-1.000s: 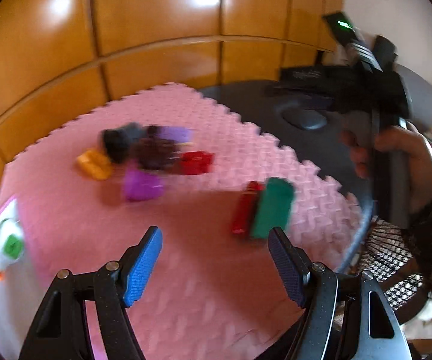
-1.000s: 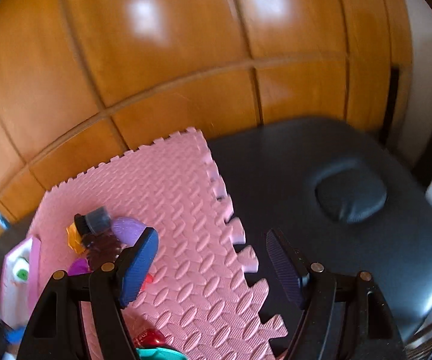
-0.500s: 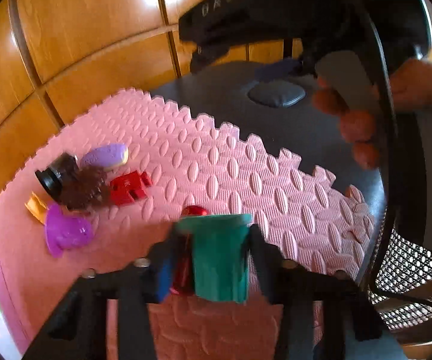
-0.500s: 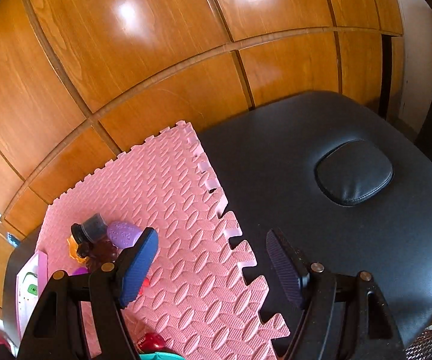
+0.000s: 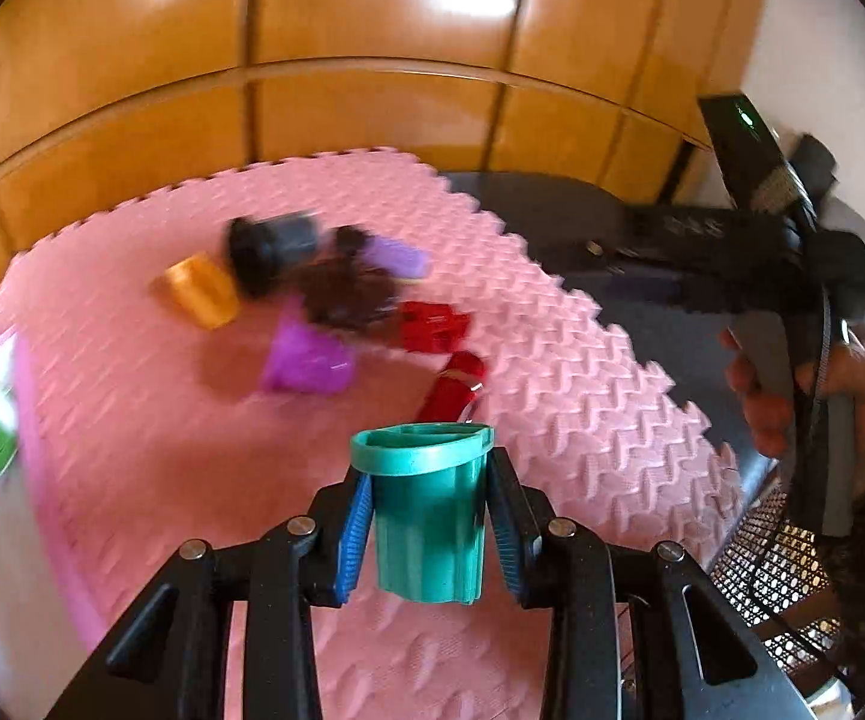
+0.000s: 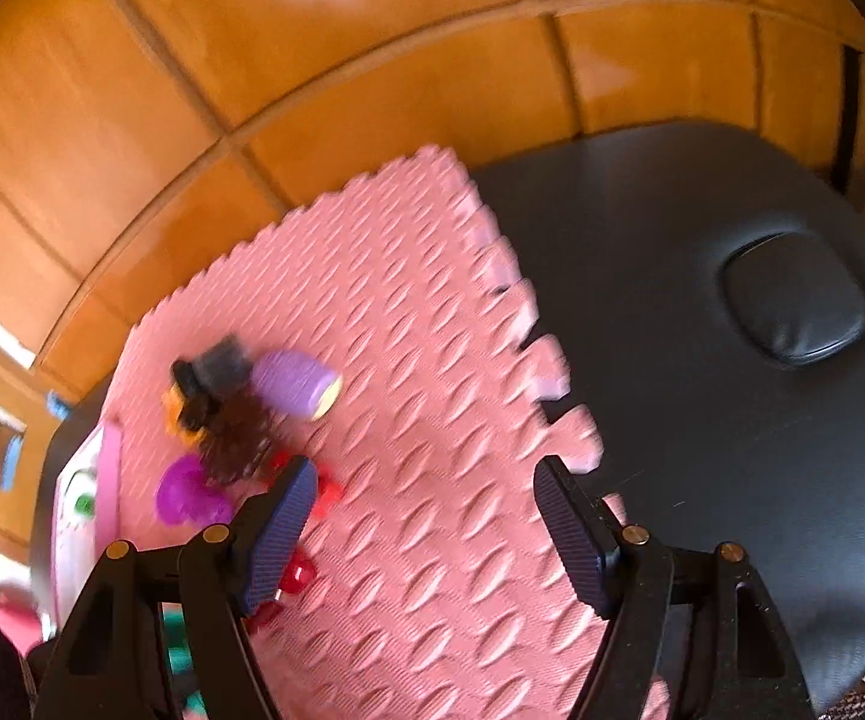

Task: Organize rigid objects
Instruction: 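Reach the left tool to the teal cup and grasp it, then lift the teal cup with the left tool while the right tool grasps the red cylinder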

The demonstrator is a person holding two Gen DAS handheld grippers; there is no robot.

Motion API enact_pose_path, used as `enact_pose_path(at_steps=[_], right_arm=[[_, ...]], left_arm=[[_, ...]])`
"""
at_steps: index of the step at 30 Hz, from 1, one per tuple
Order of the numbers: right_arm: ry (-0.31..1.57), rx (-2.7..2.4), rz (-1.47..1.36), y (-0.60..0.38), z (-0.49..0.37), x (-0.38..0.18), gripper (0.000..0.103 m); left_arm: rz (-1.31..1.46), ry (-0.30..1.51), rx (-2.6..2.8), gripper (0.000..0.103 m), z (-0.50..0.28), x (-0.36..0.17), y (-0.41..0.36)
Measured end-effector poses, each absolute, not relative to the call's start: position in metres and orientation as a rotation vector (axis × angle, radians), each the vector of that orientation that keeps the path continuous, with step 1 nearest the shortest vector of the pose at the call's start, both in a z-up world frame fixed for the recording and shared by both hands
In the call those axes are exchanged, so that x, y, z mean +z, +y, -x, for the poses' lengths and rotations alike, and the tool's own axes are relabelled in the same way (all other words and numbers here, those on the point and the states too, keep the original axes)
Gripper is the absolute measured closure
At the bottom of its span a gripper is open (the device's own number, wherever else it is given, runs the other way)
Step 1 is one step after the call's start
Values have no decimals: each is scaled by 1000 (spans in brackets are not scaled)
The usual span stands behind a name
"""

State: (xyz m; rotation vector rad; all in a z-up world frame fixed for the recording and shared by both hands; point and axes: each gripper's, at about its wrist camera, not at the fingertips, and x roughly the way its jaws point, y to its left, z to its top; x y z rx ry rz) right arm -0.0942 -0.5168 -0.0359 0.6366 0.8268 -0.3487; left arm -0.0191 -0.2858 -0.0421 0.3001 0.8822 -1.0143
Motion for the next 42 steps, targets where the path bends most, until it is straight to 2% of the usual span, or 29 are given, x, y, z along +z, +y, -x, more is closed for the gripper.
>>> enact_pose_path(at_steps=[9,17,35,37,42], right_arm=[[931,-147,-454,-458,63,-44,26],[983,-101,-318,-425,43,-54,23],[1050,-71,-113,-393,-2,-80,23],[1035,-65,-99,-393,-5,-81,27],[1020,-50,-74,-391,-1,-82,27]], left_arm=[[-297,949,-881,67,1,-87,-256],[-335,844,-872,64,14,-87,-259],[-218,881,-915,64,4,-87,-245],[-214,881,-918,64,4,-86,-244],[-209,879,-918,64,4,-86,-244]])
